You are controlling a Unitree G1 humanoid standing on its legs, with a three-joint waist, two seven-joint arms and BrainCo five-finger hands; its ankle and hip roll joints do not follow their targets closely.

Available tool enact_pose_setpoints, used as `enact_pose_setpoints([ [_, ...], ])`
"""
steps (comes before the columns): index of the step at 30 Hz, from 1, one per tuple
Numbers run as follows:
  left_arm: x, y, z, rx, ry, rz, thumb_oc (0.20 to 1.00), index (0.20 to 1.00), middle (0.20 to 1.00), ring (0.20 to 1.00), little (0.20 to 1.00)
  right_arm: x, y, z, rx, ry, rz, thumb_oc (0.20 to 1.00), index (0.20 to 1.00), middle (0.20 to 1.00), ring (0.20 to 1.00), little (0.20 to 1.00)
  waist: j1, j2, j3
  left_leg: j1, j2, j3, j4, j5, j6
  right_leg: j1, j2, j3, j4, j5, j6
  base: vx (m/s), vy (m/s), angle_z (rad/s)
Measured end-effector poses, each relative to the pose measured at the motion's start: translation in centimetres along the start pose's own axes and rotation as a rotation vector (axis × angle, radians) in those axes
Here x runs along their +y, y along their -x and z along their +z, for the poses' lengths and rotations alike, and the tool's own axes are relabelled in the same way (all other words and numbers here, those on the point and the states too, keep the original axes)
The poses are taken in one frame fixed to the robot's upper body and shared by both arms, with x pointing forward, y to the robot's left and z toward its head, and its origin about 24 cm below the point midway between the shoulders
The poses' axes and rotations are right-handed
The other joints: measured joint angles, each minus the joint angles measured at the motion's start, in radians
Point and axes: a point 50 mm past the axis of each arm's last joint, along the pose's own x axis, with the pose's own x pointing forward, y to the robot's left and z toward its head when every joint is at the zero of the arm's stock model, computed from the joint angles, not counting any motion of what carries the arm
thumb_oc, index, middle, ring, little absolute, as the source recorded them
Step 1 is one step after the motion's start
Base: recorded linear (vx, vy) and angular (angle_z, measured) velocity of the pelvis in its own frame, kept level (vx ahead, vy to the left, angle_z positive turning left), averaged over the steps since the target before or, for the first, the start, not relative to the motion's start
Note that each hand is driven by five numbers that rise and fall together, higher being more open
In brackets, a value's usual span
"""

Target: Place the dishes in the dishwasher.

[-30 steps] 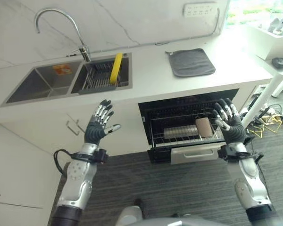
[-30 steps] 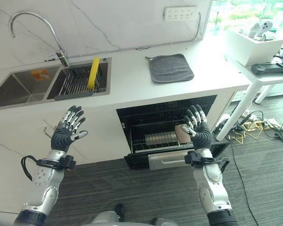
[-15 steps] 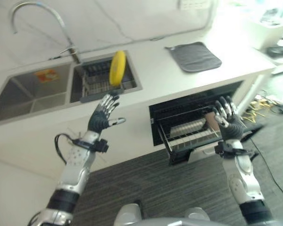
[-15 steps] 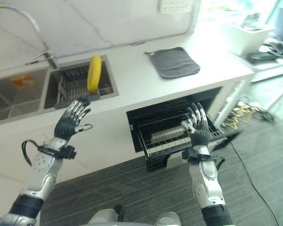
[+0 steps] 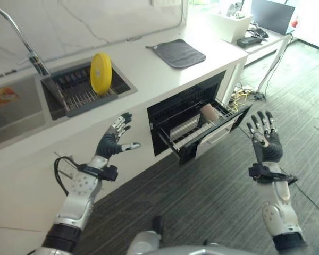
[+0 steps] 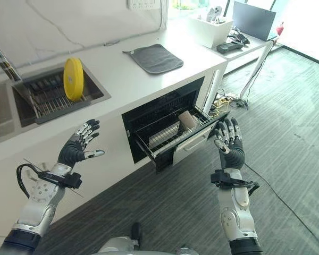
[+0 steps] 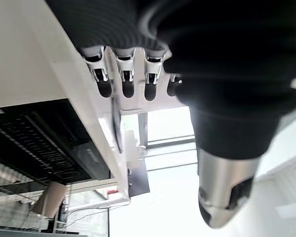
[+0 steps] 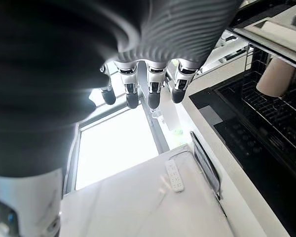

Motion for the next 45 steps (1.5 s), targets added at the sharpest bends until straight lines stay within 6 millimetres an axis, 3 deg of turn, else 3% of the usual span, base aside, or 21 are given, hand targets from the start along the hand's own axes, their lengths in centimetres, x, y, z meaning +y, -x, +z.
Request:
enact_pose_setpoints([
  [9, -1.4, -0.1, -0.7, 0.03, 0.033, -0.039, 1.0, 1.0, 1.0, 1.0, 1.0, -0.3, 0.0, 0.3, 0.022, 0.075, 0.025, 1.0, 1.0, 1.0, 1.0, 1.0, -0.001, 0.002, -0.034, -0.009, 0.044, 0.001, -0.016, 0.002, -0.006, 0.021, 0.054, -0.011, -0.056, 0.04, -0.041, 0.06, -0.067, 0.03],
  [11, -1.4, 0.0, -0.7, 0.031, 0.035, -0.037, 1.0, 1.0, 1.0, 1.0, 1.0, -0.1, 0.0, 0.1, 0.041, 0.093, 0.035, 1.0, 1.0, 1.0, 1.0, 1.0, -0.001, 0.009, -0.04, 0.009, 0.051, -0.004, -0.019, 0.039, -0.008, 0.044, 0.062, -0.011, -0.054, 0.038, -0.042, 0.07, -0.083, 0.01],
  [15, -1.4, 0.0, -0.7, 0.033, 0.036, -0.035, 1.0, 1.0, 1.0, 1.0, 1.0, 0.7, 0.1, -0.1, 0.057, 0.106, 0.081, 1.0, 1.0, 1.0, 1.0, 1.0, -0.008, 0.006, -0.044, 0.027, 0.054, -0.016, -0.013, 0.047, -0.015, 0.044, 0.064, -0.005, -0.014, 0.006, -0.036, 0.08, -0.155, -0.02],
  [18, -1.5, 0.0, -1.0, 0.039, 0.047, -0.018, 1.0, 1.0, 1.0, 1.0, 1.0, 1.3, 0.1, -0.4, 0.076, 0.102, 0.112, 1.0, 1.0, 1.0, 1.0, 1.0, -0.016, 0.009, -0.043, 0.037, 0.069, -0.044, -0.012, 0.06, -0.017, 0.033, 0.084, 0.001, 0.043, -0.048, -0.05, 0.05, -0.22, 0.22],
  [20, -1.3, 0.3, -1.3, 0.053, 0.052, 0.021, 1.0, 1.0, 1.0, 1.0, 1.0, 2.0, -0.5, -0.9, 0.104, 0.134, 0.168, 1.0, 1.0, 1.0, 1.0, 1.0, -0.013, 0.034, -0.026, 0.006, 0.104, -0.061, 0.049, 0.045, -0.051, -0.004, 0.117, 0.006, 0.12, -0.104, -0.097, 0.09, -0.225, 0.24],
  [21, -1.2, 0.3, -1.5, 0.06, 0.053, 0.046, 1.0, 1.0, 1.0, 1.0, 1.0, 1.8, -0.9, -1.3, 0.133, 0.151, 0.176, 1.0, 1.0, 1.0, 1.0, 1.0, -0.003, 0.035, 0.006, -0.042, 0.121, -0.089, 0.148, 0.056, -0.089, -0.02, 0.167, 0.051, 0.188, -0.153, -0.139, 0.17, -0.213, 0.5],
  [22, -1.1, 0.4, -1.7, 0.069, 0.053, 0.055, 1.0, 1.0, 1.0, 1.0, 1.0, 1.5, -0.8, -1.7, 0.154, 0.156, 0.167, 1.0, 1.0, 1.0, 1.0, 1.0, -0.001, 0.024, 0.015, -0.075, 0.121, -0.097, 0.196, 0.084, -0.121, -0.037, 0.163, 0.054, 0.229, -0.172, -0.165, 0.16, -0.14, 0.81],
  [23, -0.9, 0.9, -2.0, 0.085, 0.054, 0.062, 1.0, 1.0, 1.0, 1.0, 1.0, 0.8, -0.3, -1.7, 0.168, 0.161, 0.146, 1.0, 1.0, 1.0, 1.0, 1.0, 0.02, 0.005, 0.036, -0.145, 0.1, -0.084, 0.326, 0.119, -0.091, -0.033, 0.154, 0.017, 0.247, -0.182, -0.191, 0.27, -0.054, 0.7],
  [24, -1.0, 0.9, -2.0, 0.085, 0.057, 0.063, 1.0, 1.0, 1.0, 1.0, 1.0, 0.3, 0.0, -1.7, 0.173, 0.165, 0.129, 1.0, 1.0, 1.0, 1.0, 1.0, 0.028, 0.005, 0.04, -0.177, 0.088, -0.078, 0.389, 0.113, -0.078, -0.03, 0.153, 0.001, 0.248, -0.186, -0.198, 0.24, 0.048, 0.72],
  [25, -0.9, 1.1, -2.0, 0.087, 0.059, 0.066, 1.0, 1.0, 1.0, 1.0, 1.0, -0.1, 0.3, -1.9, 0.182, 0.166, 0.111, 1.0, 1.0, 1.0, 1.0, 1.0, 0.041, 0.011, 0.047, -0.21, 0.063, -0.089, 0.417, 0.057, -0.077, -0.016, 0.155, -0.023, 0.238, -0.186, -0.185, 0.29, 0.089, 0.42],
  [27, -0.5, 1.3, -1.9, 0.08, 0.064, 0.083, 1.0, 1.0, 1.0, 1.0, 1.0, 0.2, 0.2, -2.1, 0.177, 0.16, 0.117, 1.0, 1.0, 1.0, 1.0, 1.0, 0.069, 0.026, 0.06, -0.166, 0.051, -0.123, 0.15, 0.046, -0.084, -0.011, 0.188, -0.027, 0.203, -0.159, -0.153, 0.36, 0.175, 0.14],
  [30, 0.5, 1.6, -2.0, 0.079, 0.059, 0.111, 1.0, 1.0, 1.0, 1.0, 1.0, 0.3, 0.0, -1.8, 0.14, 0.154, 0.111, 1.0, 1.0, 1.0, 1.0, 1.0, 0.07, 0.038, 0.108, -0.157, 0.112, -0.12, -0.014, 0.045, -0.086, 0.022, 0.234, -0.016, 0.184, -0.157, -0.158, 0.33, 0.304, -0.11],
  [32, 0.8, 1.4, -2.1, 0.084, 0.058, 0.122, 1.0, 1.0, 1.0, 1.0, 1.0, 0.2, -0.1, -1.6, 0.135, 0.161, 0.112, 1.0, 1.0, 1.0, 1.0, 1.0, 0.058, 0.036, 0.128, -0.154, 0.142, -0.134, 0.001, 0.045, -0.085, 0.035, 0.241, 0.016, 0.189, -0.153, -0.174, 0.24, 0.445, -0.52],
  [34, 0.8, 0.8, -1.7, 0.055, 0.057, 0.119, 1.0, 1.0, 1.0, 1.0, 1.0, 0.4, -0.4, -1.3, 0.121, 0.163, 0.123, 1.0, 1.0, 1.0, 1.0, 1.0, 0.055, 0.041, 0.142, -0.144, 0.141, -0.192, 0.109, 0.037, -0.075, 0.046, 0.235, 0.066, 0.194, -0.152, -0.178, 0.19, 0.413, -0.83],
  [36, 0.5, -0.4, -0.8, 0.002, 0.053, 0.089, 1.0, 1.0, 1.0, 1.0, 1.0, 0.2, -0.6, -0.9, 0.101, 0.161, 0.115, 1.0, 1.0, 1.0, 1.0, 1.0, 0.042, 0.033, 0.146, -0.077, 0.114, -0.137, 0.157, 0.032, -0.064, 0.081, 0.2, 0.107, 0.186, -0.166, -0.158, 0.21, 0.303, -0.71],
  [37, 0.2, -1.8, 0.4, -0.055, 0.044, 0.059, 1.0, 1.0, 1.0, 1.0, 1.0, 0.1, -0.7, -0.6, 0.077, 0.138, 0.095, 1.0, 1.0, 1.0, 1.0, 1.0, 0.041, 0.028, 0.144, -0.006, 0.091, -0.117, 0.139, 0.022, -0.062, 0.109, 0.166, 0.113, 0.192, -0.193, -0.117, 0.22, 0.307, -0.45],
  [38, 0.2, -2.4, 0.9, -0.082, 0.04, 0.06, 1.0, 1.0, 1.0, 1.0, 1.0, 0.6, -0.8, -0.8, 0.067, 0.105, 0.098, 1.0, 1.0, 1.0, 1.0, 1.0, 0.054, 0.006, 0.139, 0.005, 0.063, -0.104, 0.146, -0.003, -0.033, 0.102, 0.128, 0.094, 0.221, -0.196, -0.094, 0.11, 0.161, -0.68],
  [40, 2.3, -1.7, 1.4, -0.07, -0.034, 0.136, 1.0, 1.0, 1.0, 1.0, 1.0, 4.5, -1.8, -1.3, 0.047, 0.033, 0.238, 1.0, 1.0, 1.0, 1.0, 1.0, 0.081, -0.013, 0.117, 0.065, 0.068, 0.03, 0.107, -0.025, 0.003, 0.013, 0.05, -0.088, 0.342, -0.176, -0.084, -0.06, -0.004, -1.62],
  [41, 4.0, -0.7, 1.7, -0.072, -0.067, 0.22, 1.0, 1.0, 1.0, 1.0, 1.0, 6.4, -2.6, -1.0, 0.023, 0.024, 0.335, 1.0, 1.0, 1.0, 1.0, 1.0, 0.122, -0.017, 0.107, 0.059, 0.068, 0.073, 0.113, -0.036, 0.013, -0.054, -0.032, -0.134, 0.345, -0.154, -0.057, -0.19, -0.096, -1.29],
  [42, 3.7, -1.3, 2.1, -0.087, -0.089, 0.201, 1.0, 1.0, 1.0, 1.0, 1.0, 5.8, -2.8, -0.5, 0.016, 0.059, 0.32, 1.0, 1.0, 1.0, 1.0, 1.0, 0.11, -0.02, 0.105, 0.049, 0.06, 0.024, 0.096, -0.035, 0.014, -0.044, -0.036, -0.061, 0.261, -0.14, -0.023, -0.21, -0.119, -0.51],
  [45, 3.2, -1.1, 1.7, -0.066, -0.098, 0.176, 1.0, 1.0, 1.0, 1.0, 1.0, 6.1, -2.8, -0.7, 0.019, 0.049, 0.284, 1.0, 1.0, 1.0, 1.0, 1.0, 0.145, -0.061, 0.075, 0.026, 0.029, 0.018, 0.071, -0.033, 0.009, -0.023, -0.041, -0.041, 0.144, -0.095, -0.004, -0.04, -0.023, 0.31],
])
